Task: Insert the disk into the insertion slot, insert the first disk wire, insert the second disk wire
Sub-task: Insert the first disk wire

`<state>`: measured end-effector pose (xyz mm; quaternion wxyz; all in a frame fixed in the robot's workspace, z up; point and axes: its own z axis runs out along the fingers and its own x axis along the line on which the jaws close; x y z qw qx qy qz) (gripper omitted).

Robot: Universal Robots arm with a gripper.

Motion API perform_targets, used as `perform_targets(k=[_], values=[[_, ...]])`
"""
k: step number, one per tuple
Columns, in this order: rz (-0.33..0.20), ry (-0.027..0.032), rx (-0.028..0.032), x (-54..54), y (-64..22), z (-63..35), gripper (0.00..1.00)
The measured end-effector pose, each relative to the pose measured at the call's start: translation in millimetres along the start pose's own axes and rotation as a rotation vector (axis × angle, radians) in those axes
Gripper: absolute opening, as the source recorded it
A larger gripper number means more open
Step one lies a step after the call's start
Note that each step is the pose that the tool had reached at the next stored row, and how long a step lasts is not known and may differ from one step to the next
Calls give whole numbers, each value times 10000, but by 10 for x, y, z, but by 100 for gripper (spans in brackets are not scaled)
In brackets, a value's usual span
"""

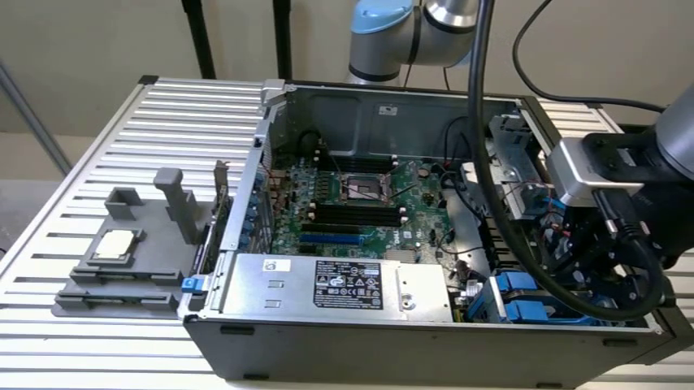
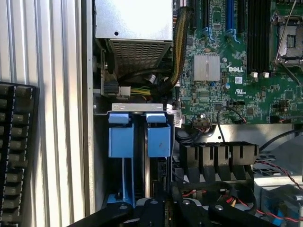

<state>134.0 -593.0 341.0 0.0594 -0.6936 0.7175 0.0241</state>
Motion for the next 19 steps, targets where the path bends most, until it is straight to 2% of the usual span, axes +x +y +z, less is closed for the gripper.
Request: perform_targets(k=[11,19], values=[[8,6,87,1,3,42,17],[7,18,99,-11,4,67,17]])
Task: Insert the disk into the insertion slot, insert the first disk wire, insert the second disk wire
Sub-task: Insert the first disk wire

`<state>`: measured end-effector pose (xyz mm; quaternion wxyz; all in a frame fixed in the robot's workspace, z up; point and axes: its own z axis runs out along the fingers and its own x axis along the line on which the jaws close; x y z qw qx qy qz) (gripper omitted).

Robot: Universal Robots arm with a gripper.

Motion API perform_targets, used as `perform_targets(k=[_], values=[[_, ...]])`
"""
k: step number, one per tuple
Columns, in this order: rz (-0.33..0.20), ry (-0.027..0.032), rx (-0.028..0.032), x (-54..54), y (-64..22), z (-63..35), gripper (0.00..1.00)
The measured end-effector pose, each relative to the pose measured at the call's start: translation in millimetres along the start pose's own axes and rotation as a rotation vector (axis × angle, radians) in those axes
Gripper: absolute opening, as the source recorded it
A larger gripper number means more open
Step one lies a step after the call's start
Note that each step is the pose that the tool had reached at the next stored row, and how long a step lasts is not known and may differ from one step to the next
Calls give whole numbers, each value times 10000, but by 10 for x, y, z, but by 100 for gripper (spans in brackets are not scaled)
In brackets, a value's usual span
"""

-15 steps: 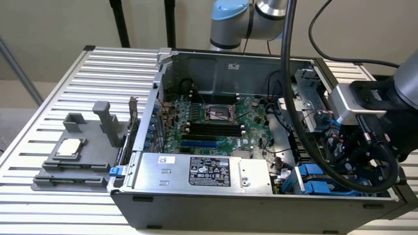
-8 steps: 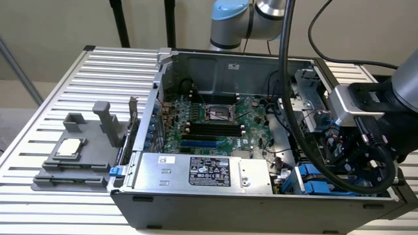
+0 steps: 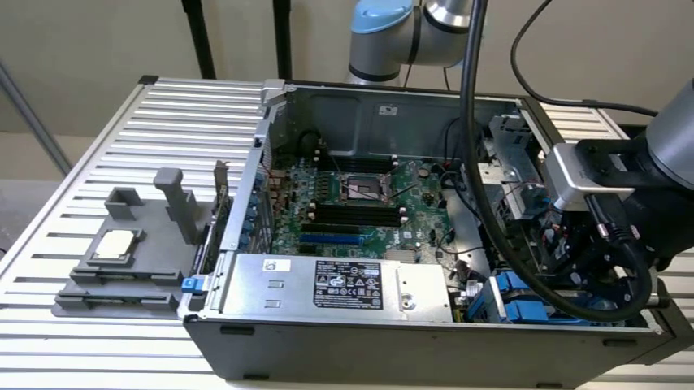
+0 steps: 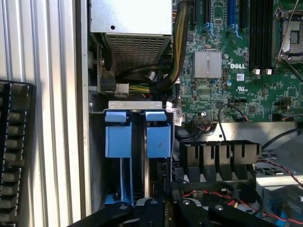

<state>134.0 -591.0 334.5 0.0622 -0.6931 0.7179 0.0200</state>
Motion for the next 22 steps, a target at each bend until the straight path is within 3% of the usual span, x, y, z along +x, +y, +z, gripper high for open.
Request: perform_targets(k=[4,5,10,12,19,22], values=[[-2,20,-1,-3,-1,-14,18],[-1,21,-4,-5,-2,-40,25],[2,23,-9,-2,2,-183,25],[1,27,-8,21,54,-207,25],[-5,24,44,89,362,-257,25],[-13,19,64,91,384,-259,25]])
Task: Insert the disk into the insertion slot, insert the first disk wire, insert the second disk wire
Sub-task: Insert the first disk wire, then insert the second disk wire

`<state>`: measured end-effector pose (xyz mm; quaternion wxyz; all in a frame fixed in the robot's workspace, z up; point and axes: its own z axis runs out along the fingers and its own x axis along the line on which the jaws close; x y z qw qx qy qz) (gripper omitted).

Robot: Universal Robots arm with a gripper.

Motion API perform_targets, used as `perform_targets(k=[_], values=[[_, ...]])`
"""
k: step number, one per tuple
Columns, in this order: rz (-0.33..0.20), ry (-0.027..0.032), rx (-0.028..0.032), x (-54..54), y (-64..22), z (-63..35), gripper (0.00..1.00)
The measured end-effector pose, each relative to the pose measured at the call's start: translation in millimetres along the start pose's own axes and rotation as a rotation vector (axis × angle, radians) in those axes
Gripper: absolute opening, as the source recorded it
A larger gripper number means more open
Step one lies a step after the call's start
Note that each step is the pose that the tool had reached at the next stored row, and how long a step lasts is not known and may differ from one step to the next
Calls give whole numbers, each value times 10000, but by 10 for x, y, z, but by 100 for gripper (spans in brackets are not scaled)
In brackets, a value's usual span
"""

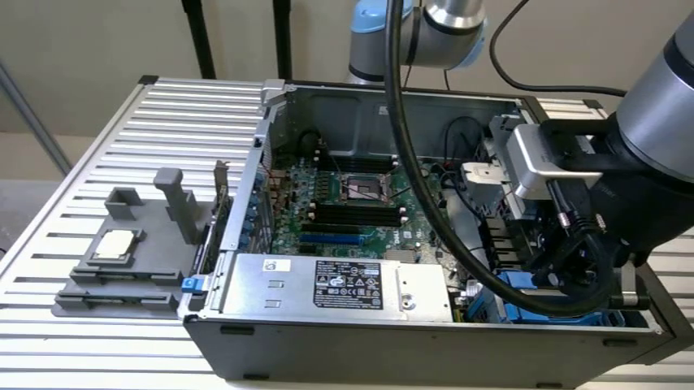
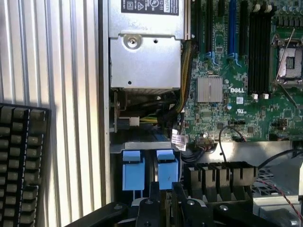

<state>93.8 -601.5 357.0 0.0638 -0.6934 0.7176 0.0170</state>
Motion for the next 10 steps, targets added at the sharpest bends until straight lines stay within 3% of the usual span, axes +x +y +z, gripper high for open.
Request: perform_targets(k=[10], values=[[0,1,0,0,0,0,25]])
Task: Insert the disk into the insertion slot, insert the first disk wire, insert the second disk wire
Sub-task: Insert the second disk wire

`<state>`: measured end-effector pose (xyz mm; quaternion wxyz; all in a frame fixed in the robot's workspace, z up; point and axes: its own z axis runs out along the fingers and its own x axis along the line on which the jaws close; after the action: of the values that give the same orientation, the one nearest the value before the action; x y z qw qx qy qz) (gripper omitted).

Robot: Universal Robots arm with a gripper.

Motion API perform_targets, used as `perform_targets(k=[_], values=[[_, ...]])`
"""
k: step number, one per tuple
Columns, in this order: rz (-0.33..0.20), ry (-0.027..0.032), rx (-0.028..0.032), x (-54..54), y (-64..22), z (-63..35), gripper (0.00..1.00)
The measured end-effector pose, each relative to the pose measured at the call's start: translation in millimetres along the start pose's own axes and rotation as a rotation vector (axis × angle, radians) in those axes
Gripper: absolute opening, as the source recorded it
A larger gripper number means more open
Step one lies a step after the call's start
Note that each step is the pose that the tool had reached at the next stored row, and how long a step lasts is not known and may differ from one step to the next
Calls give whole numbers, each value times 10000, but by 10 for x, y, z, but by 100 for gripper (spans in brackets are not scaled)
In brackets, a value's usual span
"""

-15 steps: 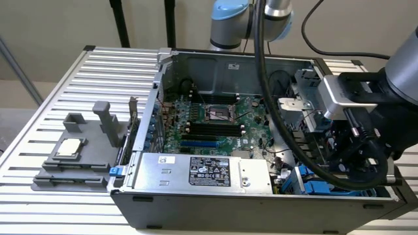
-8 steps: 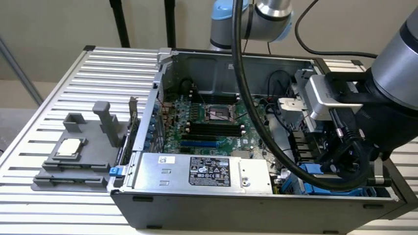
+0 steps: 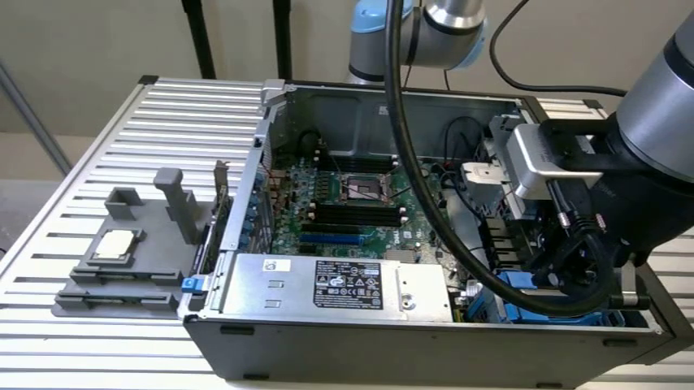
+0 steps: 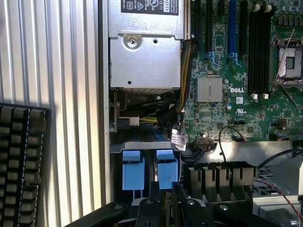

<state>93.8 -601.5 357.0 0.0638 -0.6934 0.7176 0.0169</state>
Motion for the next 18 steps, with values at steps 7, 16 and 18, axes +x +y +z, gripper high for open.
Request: perform_targets(k=[7,16,18], values=[[3,4,0,-9,-1,-8,25],[12,25,2,-267,-8,-296,25],[11,34,3,-361,-6,-296,25]])
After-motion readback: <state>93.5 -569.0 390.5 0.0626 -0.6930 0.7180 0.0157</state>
